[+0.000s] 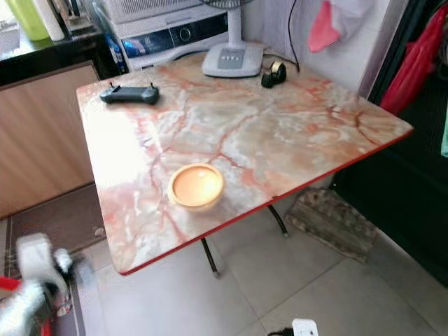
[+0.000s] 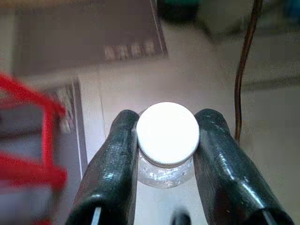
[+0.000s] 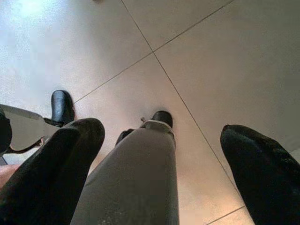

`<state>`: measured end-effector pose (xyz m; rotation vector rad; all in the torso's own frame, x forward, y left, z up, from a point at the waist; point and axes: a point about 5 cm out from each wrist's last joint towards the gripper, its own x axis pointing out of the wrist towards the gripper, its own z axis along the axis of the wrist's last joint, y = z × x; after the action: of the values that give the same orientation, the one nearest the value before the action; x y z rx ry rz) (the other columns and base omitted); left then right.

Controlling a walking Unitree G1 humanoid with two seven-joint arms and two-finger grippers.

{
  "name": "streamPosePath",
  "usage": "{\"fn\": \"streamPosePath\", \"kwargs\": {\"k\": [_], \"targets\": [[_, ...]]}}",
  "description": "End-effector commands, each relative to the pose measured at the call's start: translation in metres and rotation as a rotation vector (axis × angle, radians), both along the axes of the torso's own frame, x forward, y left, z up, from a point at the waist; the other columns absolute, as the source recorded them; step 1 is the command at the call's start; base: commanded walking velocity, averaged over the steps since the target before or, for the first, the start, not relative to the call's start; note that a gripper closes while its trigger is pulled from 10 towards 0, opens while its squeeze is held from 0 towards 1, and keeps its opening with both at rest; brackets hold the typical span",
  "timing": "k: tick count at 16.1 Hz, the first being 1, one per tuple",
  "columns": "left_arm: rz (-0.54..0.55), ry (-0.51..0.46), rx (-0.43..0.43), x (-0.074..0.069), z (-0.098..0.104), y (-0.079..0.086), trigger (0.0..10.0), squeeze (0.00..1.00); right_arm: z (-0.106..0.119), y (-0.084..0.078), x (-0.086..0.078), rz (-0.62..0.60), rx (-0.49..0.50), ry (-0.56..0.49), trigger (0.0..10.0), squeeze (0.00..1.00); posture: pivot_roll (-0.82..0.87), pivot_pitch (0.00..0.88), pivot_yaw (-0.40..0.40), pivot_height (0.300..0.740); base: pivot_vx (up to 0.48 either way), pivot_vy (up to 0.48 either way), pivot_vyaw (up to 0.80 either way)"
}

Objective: Restocking fridge

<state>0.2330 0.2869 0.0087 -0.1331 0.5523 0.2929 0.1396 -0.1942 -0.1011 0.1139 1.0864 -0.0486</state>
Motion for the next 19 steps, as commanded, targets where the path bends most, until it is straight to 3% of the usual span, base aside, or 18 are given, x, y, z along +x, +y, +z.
{"fn": "streamPosePath", "kwargs": {"k": [1, 2, 5, 6, 11, 13, 16, 19], "targets": [[-0.034, 0.069, 0.051, -0.013, -0.018, -0.002, 10.0, 0.00, -0.001, 0.001, -0.001, -0.012, 0.004, 0.008, 10.0, 0.00, 0.04, 0.051, 0.061, 0.740, 0.000, 0.000, 0.00], [-0.061, 0.112, 0.029, -0.020, -0.032, -0.011, 10.0, 0.00, 0.000, 0.001, 0.000, -0.014, 0.004, 0.004, 10.0, 0.00, 0.04, 0.052, 0.058, 0.740, 0.000, 0.000, 0.00], [-0.359, 0.297, 0.177, -0.036, -0.063, -0.045, 10.0, 0.00, 0.002, 0.000, 0.006, -0.011, 0.003, -0.008, 10.0, 0.00, 0.03, 0.046, 0.057, 0.740, 0.000, 0.000, 0.00], [-0.395, 0.326, 0.187, -0.037, -0.069, -0.055, 10.0, 0.00, 0.003, 0.001, 0.010, -0.018, 0.006, -0.023, 10.0, 0.00, 0.02, 0.034, 0.061, 0.740, 0.000, 0.000, 0.00], [-0.364, 0.280, 0.240, -0.004, -0.059, -0.067, 10.0, 0.00, 0.011, 0.001, 0.029, -0.008, -0.014, -0.070, 10.0, 0.00, 0.01, 0.000, 0.067, 0.740, 0.000, 0.000, 0.00], [-0.437, 0.295, 0.302, -0.005, -0.061, -0.074, 10.0, 0.00, 0.013, 0.002, 0.033, -0.047, 0.015, -0.101, 10.0, 0.00, 0.02, 0.000, 0.064, 0.740, 0.000, 0.000, 0.00], [-0.378, 0.318, 0.248, -0.014, -0.068, -0.077, 10.0, 0.00, 0.012, 0.002, 0.033, -0.095, 0.024, -0.099, 10.0, 0.00, 0.01, 0.000, 0.070, 0.740, 0.000, 0.000, 0.00], [-0.402, 0.352, 0.249, -0.023, -0.075, -0.082, 10.0, 0.00, 0.012, 0.004, 0.031, -0.098, 0.033, -0.094, 10.0, 0.00, -0.01, 0.000, 0.083, 0.740, 0.000, 0.000, 0.00]]}}
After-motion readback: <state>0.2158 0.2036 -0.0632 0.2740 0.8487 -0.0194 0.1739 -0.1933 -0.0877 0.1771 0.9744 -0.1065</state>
